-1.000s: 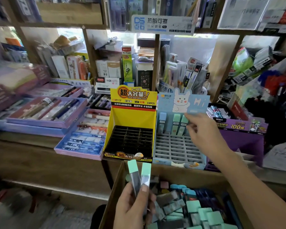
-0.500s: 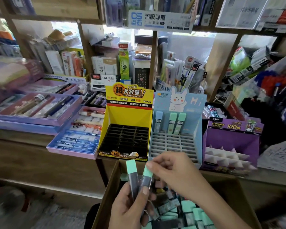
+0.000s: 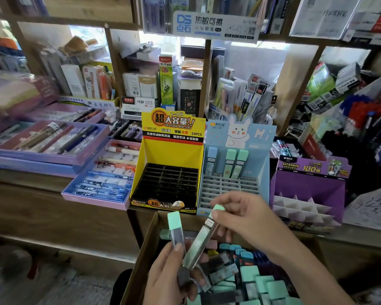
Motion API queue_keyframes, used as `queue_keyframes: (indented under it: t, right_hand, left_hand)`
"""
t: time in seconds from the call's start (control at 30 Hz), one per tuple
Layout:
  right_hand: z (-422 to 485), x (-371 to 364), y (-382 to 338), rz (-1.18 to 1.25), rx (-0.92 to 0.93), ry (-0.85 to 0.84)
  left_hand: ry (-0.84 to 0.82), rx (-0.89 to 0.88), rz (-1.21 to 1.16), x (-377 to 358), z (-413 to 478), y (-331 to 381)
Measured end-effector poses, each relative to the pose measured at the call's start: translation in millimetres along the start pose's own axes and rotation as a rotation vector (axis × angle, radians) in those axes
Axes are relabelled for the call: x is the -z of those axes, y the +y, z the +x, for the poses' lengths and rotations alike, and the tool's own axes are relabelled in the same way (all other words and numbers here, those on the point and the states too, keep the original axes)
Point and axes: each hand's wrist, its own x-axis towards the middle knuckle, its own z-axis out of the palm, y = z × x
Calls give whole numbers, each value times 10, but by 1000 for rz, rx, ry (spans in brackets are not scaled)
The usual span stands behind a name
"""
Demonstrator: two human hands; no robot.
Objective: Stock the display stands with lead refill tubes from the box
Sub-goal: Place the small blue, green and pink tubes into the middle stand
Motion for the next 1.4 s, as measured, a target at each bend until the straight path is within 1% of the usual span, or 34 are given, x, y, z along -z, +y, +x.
queue_keyframes:
  t: [0.17, 0.33, 0.5, 0.6, 0.7, 0.87, 1.0, 1.23, 1.4]
  right_hand:
    - [10, 180, -31, 27, 77, 81]
    - [25, 368, -121, 28, 195, 221]
    - [140, 579, -211, -110, 318, 428]
    - [272, 688, -220, -143, 336, 491]
    - [419, 740, -226, -178, 347, 508]
    - [591, 755, -192, -379, 384, 502]
    - [669, 762, -172, -484, 387, 484]
    - [758, 707, -167, -555, 359, 465]
    - [803, 600, -143, -653, 390, 475]
  left_hand:
    - [-30, -15, 70, 25, -11, -36]
    - [-10, -2, 79, 27, -2, -1]
    - [-12, -18, 105, 25, 16, 3]
    - [-1, -39, 123, 5, 8, -5]
    - [4, -54, 109, 17, 5, -3]
    - [11, -95, 139, 29, 14, -22]
    - [20, -99, 121, 9, 6, -11]
    - [-25, -70, 224, 28, 13, 29]
    - [-50, -63, 219, 11, -11, 49]
